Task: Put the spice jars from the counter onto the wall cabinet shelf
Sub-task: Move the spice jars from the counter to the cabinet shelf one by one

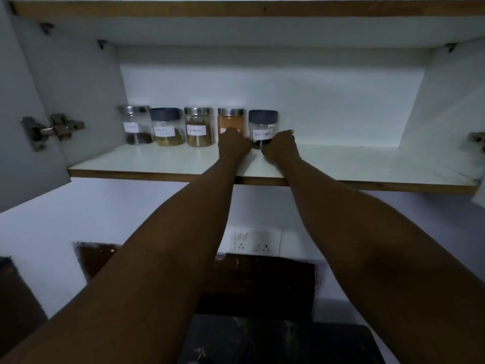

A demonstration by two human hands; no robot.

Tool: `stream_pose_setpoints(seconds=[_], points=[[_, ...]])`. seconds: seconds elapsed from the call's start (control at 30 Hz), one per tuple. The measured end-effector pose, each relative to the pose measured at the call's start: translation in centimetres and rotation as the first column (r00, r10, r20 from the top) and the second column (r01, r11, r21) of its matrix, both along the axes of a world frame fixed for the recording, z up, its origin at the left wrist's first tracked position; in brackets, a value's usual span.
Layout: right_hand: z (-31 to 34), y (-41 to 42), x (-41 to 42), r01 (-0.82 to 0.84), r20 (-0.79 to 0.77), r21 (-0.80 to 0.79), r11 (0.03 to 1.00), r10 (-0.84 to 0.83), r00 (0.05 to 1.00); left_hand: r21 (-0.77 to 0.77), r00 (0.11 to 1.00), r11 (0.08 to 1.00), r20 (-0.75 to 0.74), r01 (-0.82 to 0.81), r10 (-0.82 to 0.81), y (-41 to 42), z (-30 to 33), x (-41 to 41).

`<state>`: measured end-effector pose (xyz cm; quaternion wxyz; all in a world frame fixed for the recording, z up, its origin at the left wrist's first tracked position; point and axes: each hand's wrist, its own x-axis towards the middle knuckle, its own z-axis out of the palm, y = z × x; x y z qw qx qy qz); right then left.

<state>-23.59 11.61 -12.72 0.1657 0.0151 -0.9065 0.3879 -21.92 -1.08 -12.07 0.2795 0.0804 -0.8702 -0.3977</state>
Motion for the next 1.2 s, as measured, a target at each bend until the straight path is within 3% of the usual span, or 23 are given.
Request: stream_pose_setpoints(seconds=[0.13,0.23,0.3,0.37,0.4,0.43,0.5,0.6,0.7,0.77,0.83,0.97,1.07,1.2], points=[[-0.8,-0.5,3.4,0.124,0.076,0.367,0.922,-0.162,0.984,-0.087,0.998,0.996,0.065,0.029,-0.024,0.5,-0.1,3.3],[-1.1,0.0,7.1,0.124,0.100,0.423,0.898,-0.182,0.978,-0.212,0.999,0.977,0.030,0.039,-0.033,1.3,-1.2,6.8],[-2.4,-0.1,10.0,0.190,-0.027,0.392,0.900,-0.195,0.980,-0.339,0.994,0.941,-0.099,-0.001,-0.034,1.6,-2.7,9.7],[-5.1,-0.4,13.3,0.223,-0.307,0.303,0.927,-0.127,0.943,-0.371,0.936,0.929,-0.319,0.020,-0.147,1.3,-5.3,12.8],[-6.8,-0.7,14.4,0.200,-0.470,0.248,0.948,-0.063,0.880,-0.367,0.876,0.928,-0.428,0.058,-0.224,1.0,-7.1,14.4],[-8.3,-1.2,15.3,0.132,-0.578,0.200,0.971,0.008,0.816,-0.361,0.818,0.928,-0.506,0.089,-0.275,0.7,-8.7,15.5],[-12.4,-2.9,16.7,-0.091,-0.647,0.086,0.992,0.125,0.752,-0.340,0.796,0.934,-0.533,0.111,-0.288,-0.4,-13.0,17.2],[-19.2,-5.7,18.4,-0.346,-0.492,-0.062,0.936,0.273,0.827,-0.291,0.884,0.951,-0.414,0.099,-0.218,-3.2,-19.9,19.0],[-26.7,-8.4,20.5,-0.450,-0.177,-0.069,0.890,0.433,0.884,-0.244,0.982,0.965,-0.135,0.098,-0.134,-7.1,-27.0,21.8],[-31.0,-10.5,22.3,-0.521,0.061,-0.056,0.852,0.524,0.850,-0.216,0.995,0.973,0.079,0.081,-0.065,-9.7,-31.2,24.0],[-34.5,-12.2,24.2,-0.586,0.277,-0.047,0.809,0.574,0.770,-0.176,0.962,0.982,0.273,0.072,-0.022,-11.5,-34.6,26.1],[-40.9,-16.1,28.3,-0.657,0.570,-0.049,0.752,0.561,0.600,-0.118,0.773,0.993,0.631,0.015,0.063,-14.7,-40.5,30.4],[-44.2,-17.2,30.5,-0.689,0.639,0.007,0.725,0.527,0.561,-0.094,0.678,0.996,0.732,0.003,0.067,-15.8,-43.7,32.7],[-46.7,-17.9,31.4,-0.707,0.640,0.085,0.702,0.506,0.579,-0.107,0.648,0.994,0.759,0.019,0.069,-17.3,-46.2,34.5]])
